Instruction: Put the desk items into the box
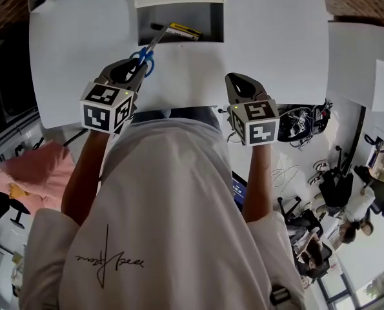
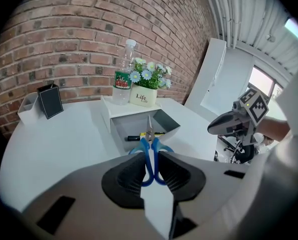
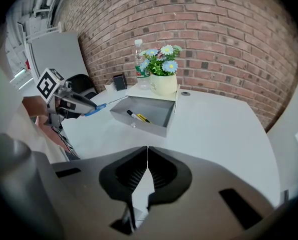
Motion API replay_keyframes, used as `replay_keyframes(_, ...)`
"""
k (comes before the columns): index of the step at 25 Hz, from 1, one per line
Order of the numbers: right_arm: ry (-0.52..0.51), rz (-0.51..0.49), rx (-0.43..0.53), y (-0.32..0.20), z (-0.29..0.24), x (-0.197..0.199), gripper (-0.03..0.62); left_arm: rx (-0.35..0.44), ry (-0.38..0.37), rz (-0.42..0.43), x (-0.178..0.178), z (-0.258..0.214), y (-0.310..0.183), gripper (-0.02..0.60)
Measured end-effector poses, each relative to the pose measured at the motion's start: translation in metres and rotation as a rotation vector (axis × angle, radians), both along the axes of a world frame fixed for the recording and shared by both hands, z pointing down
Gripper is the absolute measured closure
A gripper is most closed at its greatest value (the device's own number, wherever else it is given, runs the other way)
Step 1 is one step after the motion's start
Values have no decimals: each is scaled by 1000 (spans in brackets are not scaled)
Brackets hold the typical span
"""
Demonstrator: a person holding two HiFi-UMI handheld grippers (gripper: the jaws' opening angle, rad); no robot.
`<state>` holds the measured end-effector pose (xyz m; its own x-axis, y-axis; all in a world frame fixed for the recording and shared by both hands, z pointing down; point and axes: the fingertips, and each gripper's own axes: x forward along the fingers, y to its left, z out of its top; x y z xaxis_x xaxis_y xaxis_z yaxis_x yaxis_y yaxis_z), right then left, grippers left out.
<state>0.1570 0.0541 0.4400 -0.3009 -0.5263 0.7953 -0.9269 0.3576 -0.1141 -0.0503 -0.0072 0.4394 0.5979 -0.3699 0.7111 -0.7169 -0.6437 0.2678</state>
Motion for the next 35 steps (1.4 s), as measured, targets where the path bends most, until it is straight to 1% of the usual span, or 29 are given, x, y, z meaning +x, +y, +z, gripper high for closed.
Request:
replay_keyframes(10, -6, 11, -5, -7, 3, 15, 566, 6, -6, 31, 19, -2, -9, 495)
replay_keyframes(23, -4, 17, -21, -14, 7, 35, 566, 34, -60, 94, 35, 2, -26, 495)
replay_keyframes(35, -12, 17, -27, -22, 10, 44, 566, 39, -139, 222, 49, 15, -37, 495)
